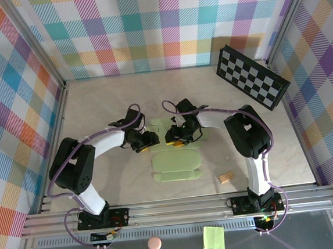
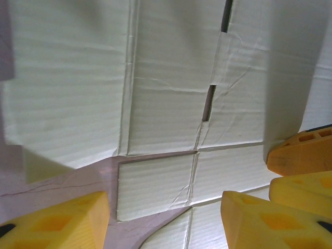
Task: Fold the paper box
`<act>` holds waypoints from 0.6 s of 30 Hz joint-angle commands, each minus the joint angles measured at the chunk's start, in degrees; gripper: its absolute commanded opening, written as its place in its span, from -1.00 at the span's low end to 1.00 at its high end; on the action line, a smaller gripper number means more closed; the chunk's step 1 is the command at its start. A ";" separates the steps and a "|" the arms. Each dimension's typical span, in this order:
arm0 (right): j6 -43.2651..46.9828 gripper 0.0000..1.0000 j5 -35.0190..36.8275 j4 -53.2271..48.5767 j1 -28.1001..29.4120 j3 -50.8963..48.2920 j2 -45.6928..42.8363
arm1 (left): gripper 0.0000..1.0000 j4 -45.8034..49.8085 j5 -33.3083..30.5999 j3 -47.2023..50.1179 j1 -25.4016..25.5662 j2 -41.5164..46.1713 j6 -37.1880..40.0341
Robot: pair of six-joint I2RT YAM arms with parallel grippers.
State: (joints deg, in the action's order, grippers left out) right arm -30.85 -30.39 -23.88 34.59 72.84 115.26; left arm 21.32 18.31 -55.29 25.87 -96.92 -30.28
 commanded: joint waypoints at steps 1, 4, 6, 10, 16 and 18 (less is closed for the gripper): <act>0.47 -0.09 2.49 -1.02 0.43 -1.79 2.18 | 0.14 2.09 -0.86 -1.38 0.48 -1.35 0.80; 0.50 -0.09 2.51 -0.99 0.39 -1.91 2.16 | 0.13 2.01 -0.73 -1.49 0.71 -1.92 0.77; 0.44 -0.09 2.51 -1.00 0.47 -1.91 2.05 | 0.14 1.88 -0.55 -1.49 0.85 -2.15 0.66; 0.53 -0.09 2.38 -0.99 0.40 -1.95 2.16 | 0.18 1.76 -0.87 -1.59 1.03 -2.67 0.62; 0.35 -0.09 2.21 -0.87 0.38 -2.09 2.25 | 0.08 0.03 0.85 -1.45 1.14 -3.28 -0.05; 0.27 -0.09 1.96 -0.58 0.39 -2.13 2.16 | 0.07 -0.09 0.85 -1.44 1.37 -3.42 -0.17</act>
State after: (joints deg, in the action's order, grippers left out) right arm -30.85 -30.41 -23.77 34.59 72.75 115.26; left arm 21.96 17.87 -56.05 26.48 -98.87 -30.33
